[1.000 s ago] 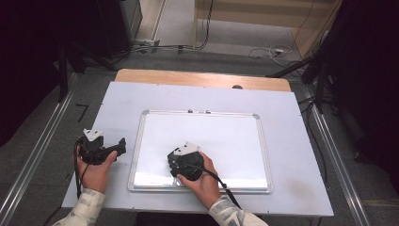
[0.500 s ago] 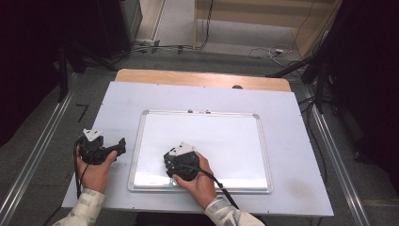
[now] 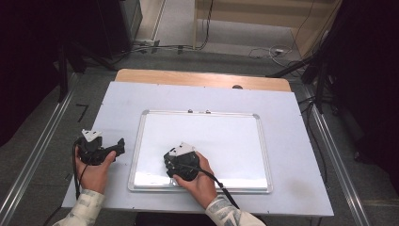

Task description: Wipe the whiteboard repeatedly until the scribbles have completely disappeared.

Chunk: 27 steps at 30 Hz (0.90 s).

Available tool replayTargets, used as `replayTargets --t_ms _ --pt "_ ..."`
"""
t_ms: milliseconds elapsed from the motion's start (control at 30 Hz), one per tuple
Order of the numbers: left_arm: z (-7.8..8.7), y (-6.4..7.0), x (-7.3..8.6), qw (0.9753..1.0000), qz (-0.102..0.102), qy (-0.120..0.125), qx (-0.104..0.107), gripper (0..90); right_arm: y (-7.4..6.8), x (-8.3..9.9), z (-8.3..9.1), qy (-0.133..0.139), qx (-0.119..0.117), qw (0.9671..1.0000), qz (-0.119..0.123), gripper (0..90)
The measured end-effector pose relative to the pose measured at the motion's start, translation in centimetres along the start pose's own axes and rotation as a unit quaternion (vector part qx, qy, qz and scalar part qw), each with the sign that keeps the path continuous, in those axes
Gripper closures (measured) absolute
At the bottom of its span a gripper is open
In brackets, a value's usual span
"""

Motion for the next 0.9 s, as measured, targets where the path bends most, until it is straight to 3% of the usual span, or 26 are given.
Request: replayTargets --t_ms 567,900 --pt "0.0 -0.1 0.0 1.0 0.001 -0.001 -0.001 4.3 1.4 1.0 0.9 -0.001 0.004 0.9999 -0.01 39.1" --pt "-0.2 0.3 -0.1 1.0 -0.002 0.0 0.002 4.3 0.3 0.4 0.4 -0.002 0.003 1.0 -0.004 39.2"
Point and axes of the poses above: each handheld gripper's, and its own axes: z roughly backward along the jaws, x roughly out of its underside, y roughly to its right, the point moved 4 cm from there along -z, roughly forward along the jaws, and after that the axes turned 1 degree about -y, right-handed, at the moved point
